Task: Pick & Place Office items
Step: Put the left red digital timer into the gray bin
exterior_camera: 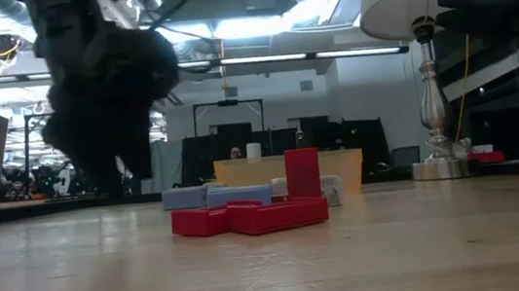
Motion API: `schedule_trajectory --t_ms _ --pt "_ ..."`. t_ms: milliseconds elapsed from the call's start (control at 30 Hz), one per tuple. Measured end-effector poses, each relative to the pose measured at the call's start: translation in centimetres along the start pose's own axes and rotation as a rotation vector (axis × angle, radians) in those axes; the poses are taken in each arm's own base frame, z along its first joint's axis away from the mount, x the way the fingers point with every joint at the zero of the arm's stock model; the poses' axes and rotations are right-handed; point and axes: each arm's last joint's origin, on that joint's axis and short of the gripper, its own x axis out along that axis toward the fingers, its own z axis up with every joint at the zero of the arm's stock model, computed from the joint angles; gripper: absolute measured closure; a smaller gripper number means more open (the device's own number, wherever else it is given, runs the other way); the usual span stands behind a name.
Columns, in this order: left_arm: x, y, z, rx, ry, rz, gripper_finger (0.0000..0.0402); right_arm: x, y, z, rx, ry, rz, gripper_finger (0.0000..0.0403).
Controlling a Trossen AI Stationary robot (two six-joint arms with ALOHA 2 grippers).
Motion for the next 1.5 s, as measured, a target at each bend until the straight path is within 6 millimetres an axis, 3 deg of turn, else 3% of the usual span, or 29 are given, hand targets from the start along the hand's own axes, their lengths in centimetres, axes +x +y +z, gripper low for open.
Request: schedule_trajectory --t_ms 133,400,867,1167,1500 --pt "0.7 -2.0 0.8 0.032 -0.025 -0.075 0.0114 0.0 0.0 0.0 0.0 0.0 0.0 0.0162" --pt "0.1 -4.7 2.8 0.079 -0.088 -0.181 0.0114 0.0 0.0 0.0 0.0 0.0 0.001 0.0162" --pt "0.1 -5.0 3.2 0.053 -0.064 -0.252 0.0114 0.0 0.0 0.0 0.0 0.0 0.004 0.0162" --pt "3.8 -5.6 2.2 0.054 0.048 -0.262 0.0114 0.0 0.0 0.0 -0.002 0.001 0.004 0.0162" --pt "4.0 -5.6 2.2 0.06 0.057 -0.255 0.0114 0.0 0.0 0.0 -0.001 0.001 0.004 0.0162"
